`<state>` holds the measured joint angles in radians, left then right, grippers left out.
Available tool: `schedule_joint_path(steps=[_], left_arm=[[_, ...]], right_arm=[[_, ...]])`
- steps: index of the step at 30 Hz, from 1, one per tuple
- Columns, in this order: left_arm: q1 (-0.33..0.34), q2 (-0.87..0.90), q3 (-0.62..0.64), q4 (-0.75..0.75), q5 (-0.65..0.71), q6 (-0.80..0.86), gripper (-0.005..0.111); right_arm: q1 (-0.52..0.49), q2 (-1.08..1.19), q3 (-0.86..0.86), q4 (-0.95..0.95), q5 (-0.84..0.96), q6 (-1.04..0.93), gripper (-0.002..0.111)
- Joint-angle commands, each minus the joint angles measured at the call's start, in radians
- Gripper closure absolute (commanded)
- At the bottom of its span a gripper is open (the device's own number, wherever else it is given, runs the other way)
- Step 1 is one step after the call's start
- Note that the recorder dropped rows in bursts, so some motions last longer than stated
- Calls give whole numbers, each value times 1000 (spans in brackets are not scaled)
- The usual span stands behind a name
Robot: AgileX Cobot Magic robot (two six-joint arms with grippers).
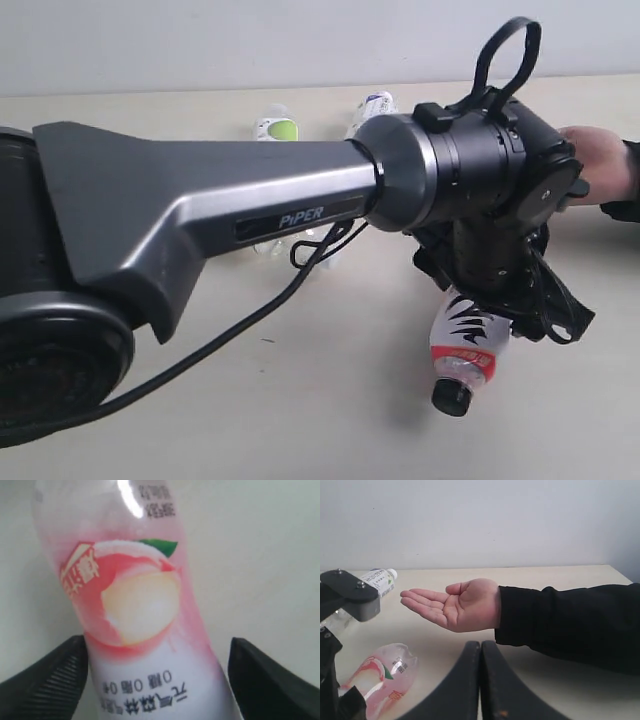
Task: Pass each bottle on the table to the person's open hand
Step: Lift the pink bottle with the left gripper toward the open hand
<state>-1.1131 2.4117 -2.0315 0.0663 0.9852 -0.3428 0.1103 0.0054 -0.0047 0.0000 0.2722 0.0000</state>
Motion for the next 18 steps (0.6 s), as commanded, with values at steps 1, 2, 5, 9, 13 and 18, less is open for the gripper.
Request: schedule_joint_path(steps=[1, 2, 5, 9, 13, 18], left_arm=[[-4, 26, -7, 5, -9, -17, 33], [-4, 26, -7, 5, -9, -17, 33], [-4, 25, -7, 5, -5, -18, 40], [-4, 18, -7, 5, 11, -18, 79], [-4, 1, -7, 5, 13, -20, 106], [-3, -40, -7, 10, 15, -30, 106]], right_arm=[[-5, -5, 5, -5, -5, 6, 108], [-5, -5, 5, -5, -5, 6, 108], [-5, -5, 5, -5, -5, 6, 108], [-5, -5, 5, -5, -5, 6, 108], [-5, -5, 5, -5, -5, 6, 108], [-5, -5, 5, -5, -5, 6, 108]])
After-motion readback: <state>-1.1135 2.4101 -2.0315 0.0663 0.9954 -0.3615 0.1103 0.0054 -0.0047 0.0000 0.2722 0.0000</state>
